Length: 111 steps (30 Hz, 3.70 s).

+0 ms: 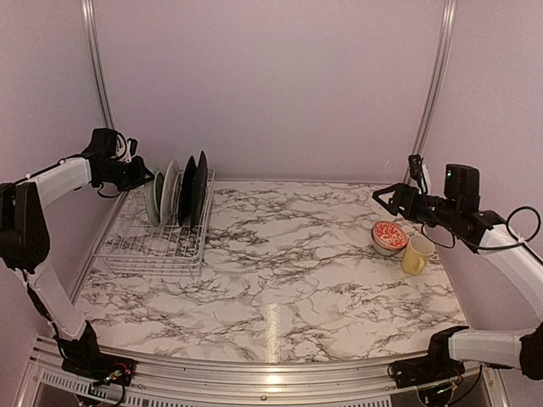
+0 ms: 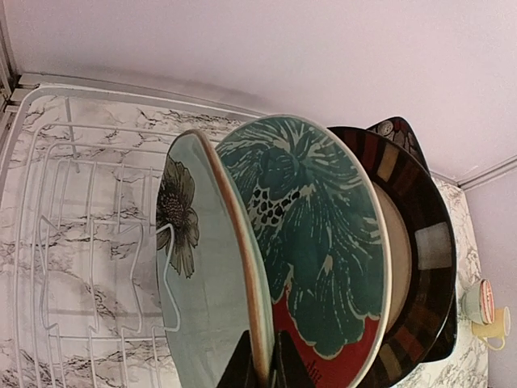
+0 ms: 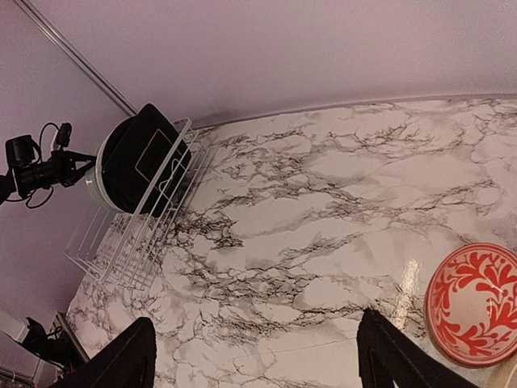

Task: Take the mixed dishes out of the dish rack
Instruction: Grab the plate from the dish rack, then pass from the left arm to the right, then place the plate at the center of the board.

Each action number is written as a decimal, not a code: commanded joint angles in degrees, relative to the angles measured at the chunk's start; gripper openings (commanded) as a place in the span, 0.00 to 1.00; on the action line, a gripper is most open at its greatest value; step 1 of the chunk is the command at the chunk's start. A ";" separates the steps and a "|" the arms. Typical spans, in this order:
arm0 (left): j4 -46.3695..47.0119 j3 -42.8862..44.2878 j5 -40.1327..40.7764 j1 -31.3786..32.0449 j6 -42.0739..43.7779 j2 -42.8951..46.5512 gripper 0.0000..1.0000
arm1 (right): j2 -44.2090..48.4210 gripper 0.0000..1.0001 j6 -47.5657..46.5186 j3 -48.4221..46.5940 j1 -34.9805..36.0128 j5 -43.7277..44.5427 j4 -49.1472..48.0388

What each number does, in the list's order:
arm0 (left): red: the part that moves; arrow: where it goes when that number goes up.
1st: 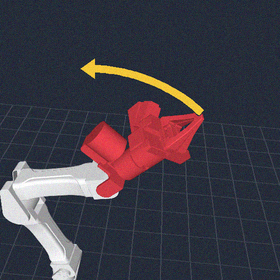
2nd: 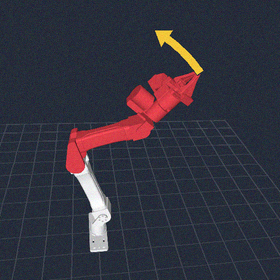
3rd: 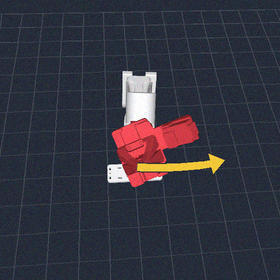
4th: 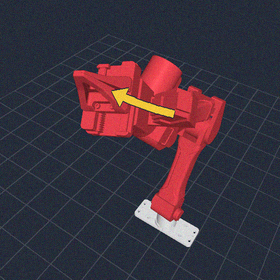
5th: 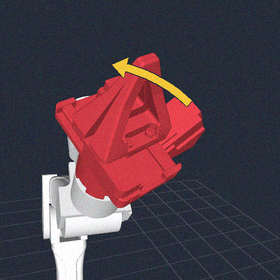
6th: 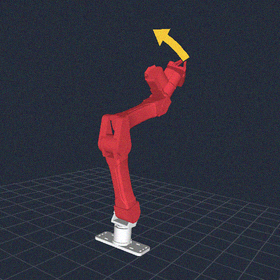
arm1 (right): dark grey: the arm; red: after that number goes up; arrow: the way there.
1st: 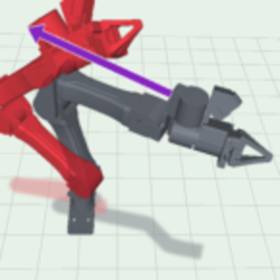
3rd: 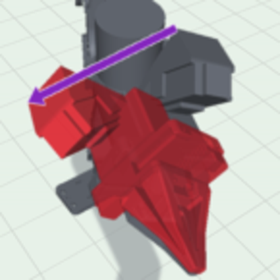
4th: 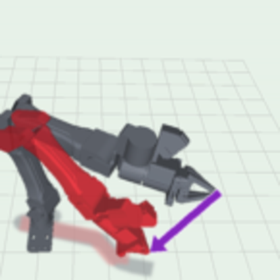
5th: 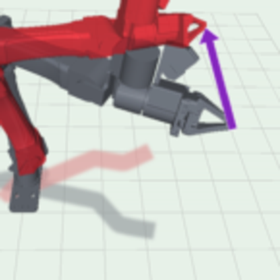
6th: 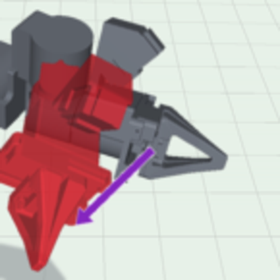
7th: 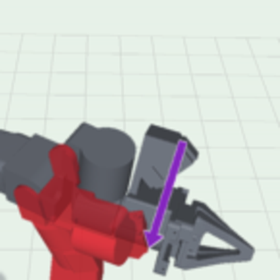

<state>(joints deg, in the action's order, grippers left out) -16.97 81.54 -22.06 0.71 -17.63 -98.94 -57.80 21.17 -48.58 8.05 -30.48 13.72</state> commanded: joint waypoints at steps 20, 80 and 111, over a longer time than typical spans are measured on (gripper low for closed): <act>19.13 -12.84 13.14 9.54 3.77 34.52 0.00 | -0.51 0.82 1.67 1.21 1.64 0.91 -0.94; 8.84 -8.03 71.74 71.96 42.12 -1.12 0.00 | -45.55 0.41 27.08 -19.27 32.03 -0.56 -17.08; -1.41 -2.91 52.75 71.68 30.79 4.54 0.83 | -37.32 0.00 26.55 -8.13 23.25 2.87 -22.42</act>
<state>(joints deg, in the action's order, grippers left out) -17.93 78.11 39.53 73.36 16.43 -103.55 -98.17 53.98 -58.04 36.29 -30.83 -4.38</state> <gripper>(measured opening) 0.770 0.100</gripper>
